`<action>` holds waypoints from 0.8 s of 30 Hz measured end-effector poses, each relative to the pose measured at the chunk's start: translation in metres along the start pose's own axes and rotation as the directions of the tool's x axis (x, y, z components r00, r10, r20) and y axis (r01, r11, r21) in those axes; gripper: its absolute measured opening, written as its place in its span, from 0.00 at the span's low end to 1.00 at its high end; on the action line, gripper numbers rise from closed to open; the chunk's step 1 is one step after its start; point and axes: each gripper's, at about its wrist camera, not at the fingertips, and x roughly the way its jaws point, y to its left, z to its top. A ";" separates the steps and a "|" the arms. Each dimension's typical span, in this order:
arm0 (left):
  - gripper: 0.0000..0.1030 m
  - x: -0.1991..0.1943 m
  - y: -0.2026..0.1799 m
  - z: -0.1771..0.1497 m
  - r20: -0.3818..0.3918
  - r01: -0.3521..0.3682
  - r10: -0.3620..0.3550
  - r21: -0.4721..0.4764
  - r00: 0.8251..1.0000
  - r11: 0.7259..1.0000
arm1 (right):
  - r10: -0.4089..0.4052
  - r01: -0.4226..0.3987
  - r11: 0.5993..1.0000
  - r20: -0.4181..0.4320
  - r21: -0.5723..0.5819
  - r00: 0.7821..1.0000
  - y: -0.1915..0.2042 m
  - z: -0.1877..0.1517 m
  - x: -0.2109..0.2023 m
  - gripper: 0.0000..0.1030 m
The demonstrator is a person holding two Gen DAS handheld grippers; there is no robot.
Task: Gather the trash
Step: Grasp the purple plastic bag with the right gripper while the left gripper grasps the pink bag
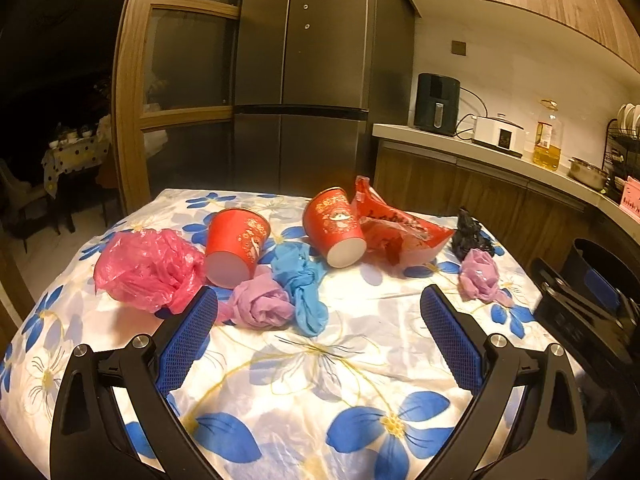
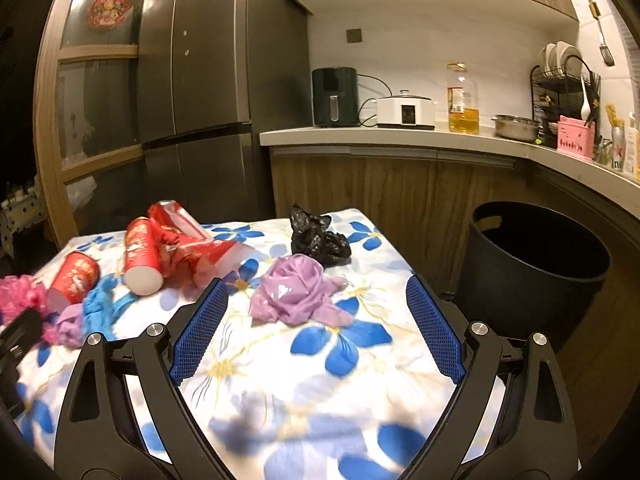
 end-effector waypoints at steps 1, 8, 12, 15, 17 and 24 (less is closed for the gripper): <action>0.94 0.003 0.001 0.000 -0.001 -0.006 0.006 0.001 1.000 1.000 | -0.001 0.001 1.000 -0.007 0.000 1.000 0.001 0.001 0.007 0.87; 0.94 0.017 0.009 0.003 -0.012 -0.026 0.026 -0.001 1.000 1.000 | 0.007 -0.002 0.999 -0.120 0.045 0.993 -0.002 0.005 0.069 0.83; 0.94 0.021 0.013 0.008 -0.002 -0.034 0.034 -0.003 0.999 0.999 | 0.021 -0.011 0.998 -0.176 0.057 0.984 0.001 0.004 0.093 0.75; 0.94 0.022 0.016 0.011 0.005 -0.038 0.038 -0.003 0.999 0.999 | 0.021 -0.016 1.000 -0.235 0.024 0.972 0.009 -0.002 0.110 0.66; 0.94 0.021 0.018 0.012 0.011 -0.042 0.042 0.001 0.999 0.999 | 0.023 -0.020 1.000 -0.255 0.011 0.967 0.012 -0.006 0.115 0.58; 0.94 0.012 0.032 0.012 0.029 -0.068 0.068 -0.017 0.997 0.998 | 0.044 -0.039 0.999 -0.309 0.021 0.950 0.011 -0.013 0.125 0.15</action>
